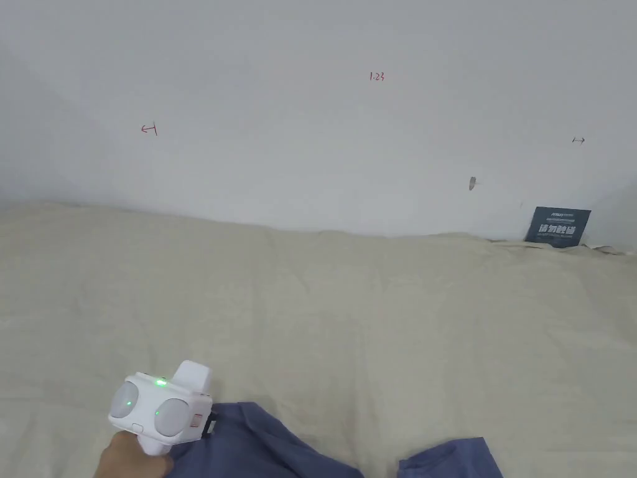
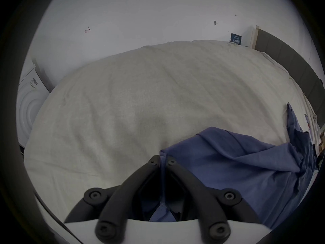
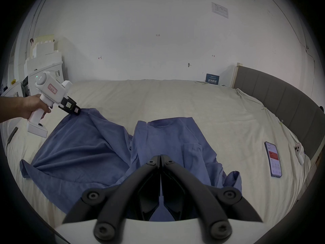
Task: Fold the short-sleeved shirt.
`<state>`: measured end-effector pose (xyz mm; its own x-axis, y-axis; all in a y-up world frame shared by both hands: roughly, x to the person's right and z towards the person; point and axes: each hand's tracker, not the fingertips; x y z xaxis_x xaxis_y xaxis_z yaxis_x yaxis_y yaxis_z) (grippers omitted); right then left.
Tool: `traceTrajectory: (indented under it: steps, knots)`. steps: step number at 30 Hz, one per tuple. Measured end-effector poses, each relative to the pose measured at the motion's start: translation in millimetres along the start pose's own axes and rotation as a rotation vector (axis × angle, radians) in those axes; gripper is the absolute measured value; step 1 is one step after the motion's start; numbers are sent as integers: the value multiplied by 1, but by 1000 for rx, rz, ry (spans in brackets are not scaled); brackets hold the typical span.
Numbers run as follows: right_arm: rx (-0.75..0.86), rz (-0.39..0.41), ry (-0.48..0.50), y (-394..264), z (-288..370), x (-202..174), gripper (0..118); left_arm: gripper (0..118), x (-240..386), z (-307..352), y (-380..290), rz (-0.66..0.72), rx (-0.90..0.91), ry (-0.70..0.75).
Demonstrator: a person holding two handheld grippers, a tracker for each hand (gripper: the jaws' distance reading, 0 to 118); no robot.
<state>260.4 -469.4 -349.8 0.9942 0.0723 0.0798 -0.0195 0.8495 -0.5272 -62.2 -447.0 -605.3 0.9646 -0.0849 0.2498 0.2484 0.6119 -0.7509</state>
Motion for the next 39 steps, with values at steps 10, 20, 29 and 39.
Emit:
traceTrajectory:
  steps: [10,20,29,39]
  knots:
    - [-18,-53,-40,19,-13,53,0,0,-21,69,-19,122,211,-23]
    - [-154,-94,-37,69,-102,121,32,0,-22,103,-63,215,259,-11]
    - [-323,-132,65,88,-190,125,60,0,-23,109,-89,266,240,-9]
    - [-428,-130,39,82,-238,108,77,0,-34,85,-103,278,212,-13]
